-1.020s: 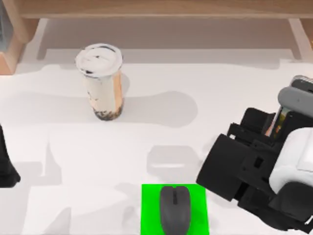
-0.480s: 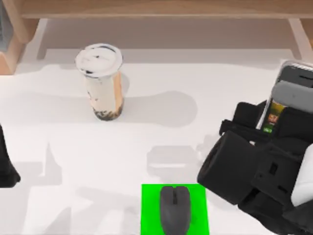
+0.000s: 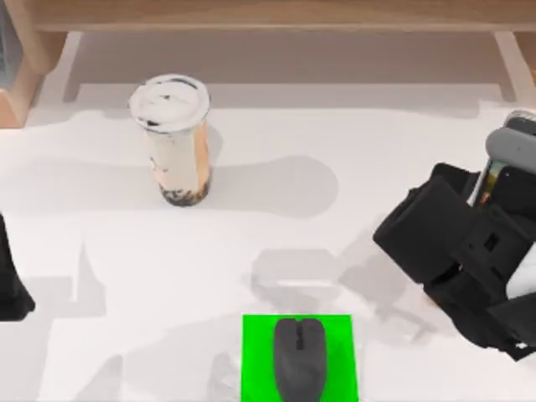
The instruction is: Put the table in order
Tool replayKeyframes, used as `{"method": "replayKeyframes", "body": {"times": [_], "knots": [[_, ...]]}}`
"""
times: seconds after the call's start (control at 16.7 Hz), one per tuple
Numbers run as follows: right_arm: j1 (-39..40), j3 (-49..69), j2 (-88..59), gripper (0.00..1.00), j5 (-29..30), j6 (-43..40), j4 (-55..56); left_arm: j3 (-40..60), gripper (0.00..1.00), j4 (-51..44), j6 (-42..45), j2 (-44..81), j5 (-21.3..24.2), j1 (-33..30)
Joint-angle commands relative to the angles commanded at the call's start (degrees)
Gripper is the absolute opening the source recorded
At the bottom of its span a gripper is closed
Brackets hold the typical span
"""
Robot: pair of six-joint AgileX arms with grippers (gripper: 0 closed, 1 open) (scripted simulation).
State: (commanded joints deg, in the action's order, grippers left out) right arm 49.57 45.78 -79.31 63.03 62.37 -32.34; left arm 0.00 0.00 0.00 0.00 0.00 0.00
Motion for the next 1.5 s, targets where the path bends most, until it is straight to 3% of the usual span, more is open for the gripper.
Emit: {"method": "replayKeyframes", "body": {"times": [0.3, 1.08, 1.5], "knots": [[-1.02, 0.04, -0.61, 0.0, -0.81, 0.33, 0.48, 0.0, 1.0, 0.0, 0.0, 0.0, 0.0, 0.0], [-1.02, 0.04, -0.61, 0.98, -0.81, 0.33, 0.48, 0.0, 1.0, 0.0, 0.0, 0.0, 0.0, 0.0], [-1.02, 0.04, -0.61, 1.0, -0.81, 0.33, 0.48, 0.0, 1.0, 0.0, 0.0, 0.0, 0.0, 0.0]]}}
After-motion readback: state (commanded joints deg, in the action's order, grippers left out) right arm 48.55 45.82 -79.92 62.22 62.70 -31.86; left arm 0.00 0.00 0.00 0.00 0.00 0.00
